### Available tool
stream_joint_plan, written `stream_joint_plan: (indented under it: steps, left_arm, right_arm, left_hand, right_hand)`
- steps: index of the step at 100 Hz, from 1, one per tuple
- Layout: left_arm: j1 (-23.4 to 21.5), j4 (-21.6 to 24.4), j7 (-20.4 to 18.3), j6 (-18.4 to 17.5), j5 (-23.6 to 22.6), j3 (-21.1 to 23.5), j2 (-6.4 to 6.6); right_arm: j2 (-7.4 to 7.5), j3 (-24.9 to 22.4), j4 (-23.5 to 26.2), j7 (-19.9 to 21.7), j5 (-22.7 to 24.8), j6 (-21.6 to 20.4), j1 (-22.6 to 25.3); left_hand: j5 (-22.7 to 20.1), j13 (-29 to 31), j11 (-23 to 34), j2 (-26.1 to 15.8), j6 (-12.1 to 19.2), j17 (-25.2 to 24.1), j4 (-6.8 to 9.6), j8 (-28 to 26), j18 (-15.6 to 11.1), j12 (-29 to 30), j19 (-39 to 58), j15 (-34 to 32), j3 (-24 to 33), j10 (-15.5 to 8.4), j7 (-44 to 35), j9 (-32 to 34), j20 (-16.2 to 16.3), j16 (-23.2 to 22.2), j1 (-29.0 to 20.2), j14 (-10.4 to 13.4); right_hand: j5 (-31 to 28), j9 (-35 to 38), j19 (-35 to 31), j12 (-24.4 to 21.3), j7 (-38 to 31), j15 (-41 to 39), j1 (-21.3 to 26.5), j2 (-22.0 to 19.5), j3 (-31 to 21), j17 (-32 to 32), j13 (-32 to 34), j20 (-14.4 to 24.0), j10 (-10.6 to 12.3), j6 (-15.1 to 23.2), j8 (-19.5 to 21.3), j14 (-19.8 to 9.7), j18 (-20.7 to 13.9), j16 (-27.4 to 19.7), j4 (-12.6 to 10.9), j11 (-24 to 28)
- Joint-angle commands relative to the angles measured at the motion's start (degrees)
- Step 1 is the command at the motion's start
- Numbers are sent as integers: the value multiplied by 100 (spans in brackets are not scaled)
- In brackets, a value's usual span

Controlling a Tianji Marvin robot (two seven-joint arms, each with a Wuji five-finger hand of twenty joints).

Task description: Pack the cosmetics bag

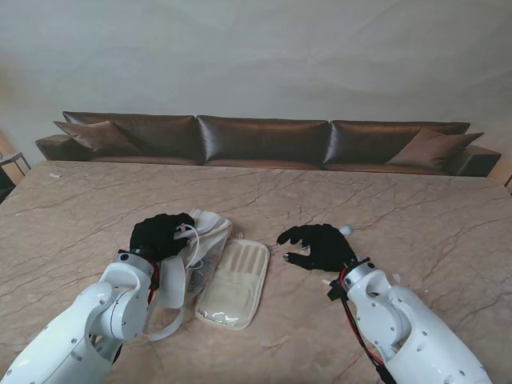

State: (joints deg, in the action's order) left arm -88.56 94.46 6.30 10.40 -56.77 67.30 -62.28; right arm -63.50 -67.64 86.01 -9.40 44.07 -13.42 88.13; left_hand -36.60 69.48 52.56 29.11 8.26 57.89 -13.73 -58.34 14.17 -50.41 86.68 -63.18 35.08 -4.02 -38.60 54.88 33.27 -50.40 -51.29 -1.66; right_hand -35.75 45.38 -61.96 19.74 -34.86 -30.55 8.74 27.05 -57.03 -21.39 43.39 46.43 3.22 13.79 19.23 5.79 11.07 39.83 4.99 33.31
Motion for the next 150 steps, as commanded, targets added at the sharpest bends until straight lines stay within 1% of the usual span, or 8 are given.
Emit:
stream_joint_plan:
  steps: [1,40,50,72,89,116,138,150]
  left_arm:
    - [34,-34,-12,-80,28,-41,-8]
    - [-88,-93,146,-227,98,-18,-21]
    - [-123,-31,118,-204,73,23,-17]
    - [-193,6,99,-152,149,84,-28]
    - [-270,23,145,-80,159,102,-36]
    - [-340,115,118,-197,86,141,-19]
    - [-361,123,116,-264,104,119,-17]
    - [-374,138,116,-291,114,120,-17]
  right_arm:
    - [50,-76,140,105,38,62,27]
    - [220,-421,410,1085,276,374,-47]
    - [259,-513,473,1229,440,425,2]
    - [358,-829,716,1674,802,350,264]
    - [446,-1088,990,2323,865,349,529]
    - [460,-1175,818,1837,1649,248,754]
    - [495,-1120,731,1801,1959,230,848]
    - [498,-1086,688,1765,2041,323,838]
  left_hand:
    - [-803,246,298,-1014,830,8,332,-637,157,-177,-18,-142,756,-990,-2624,-66,5,-190,-1032,554]
    - [-687,213,263,-1095,866,-114,333,-667,196,-194,-82,-9,568,-1039,-2605,-113,91,-342,-1077,498]
    - [-665,197,252,-1111,870,-149,336,-666,182,-196,-96,26,519,-1052,-2602,-124,114,-371,-1090,492]
    - [-625,181,236,-1135,870,-202,344,-660,196,-196,-116,68,446,-1045,-2594,-141,148,-412,-1120,468]
    - [-625,182,226,-1128,849,-207,354,-650,220,-194,-76,88,419,-1025,-2592,-140,171,-434,-1136,449]
    - [-604,154,218,-1155,861,-258,358,-646,229,-212,-89,115,377,-1045,-2595,-155,171,-467,-1145,423]
    - [-593,137,209,-1166,877,-300,363,-643,241,-219,-98,129,344,-1059,-2597,-159,181,-487,-1156,422]
    - [-592,133,207,-1157,872,-303,364,-642,248,-224,-97,132,335,-1052,-2600,-158,187,-496,-1163,406]
  right_hand:
    - [-25,109,55,-101,-5,203,-51,69,-105,-49,129,-101,93,54,-3,-238,-75,-186,82,-158]
    - [-320,369,-371,-188,-142,335,127,423,-263,-622,666,-323,59,-80,57,-253,-177,-498,155,-139]
    - [-407,479,-866,-97,-165,-174,334,846,-537,-797,850,-217,83,-122,95,-194,-125,-154,282,33]
    - [-1109,1141,-2567,532,-551,-2474,509,1868,-1103,-1620,1488,788,91,-74,318,-149,-130,1401,590,763]
    - [-1502,1434,-3088,741,-642,-2845,-81,1510,-587,-1806,1597,869,65,-20,450,-31,-215,1528,624,860]
    - [-1179,1051,-2607,801,-577,-2018,-429,2769,-1338,-1424,1114,771,229,61,666,-191,-139,1232,854,716]
    - [-1023,985,-2493,799,-548,-1894,-282,3070,-1597,-1422,1158,774,272,62,728,-279,-151,1183,895,715]
    - [-942,915,-2520,792,-457,-1964,-347,2822,-1490,-1491,1138,810,235,-21,676,-261,-182,1249,903,723]
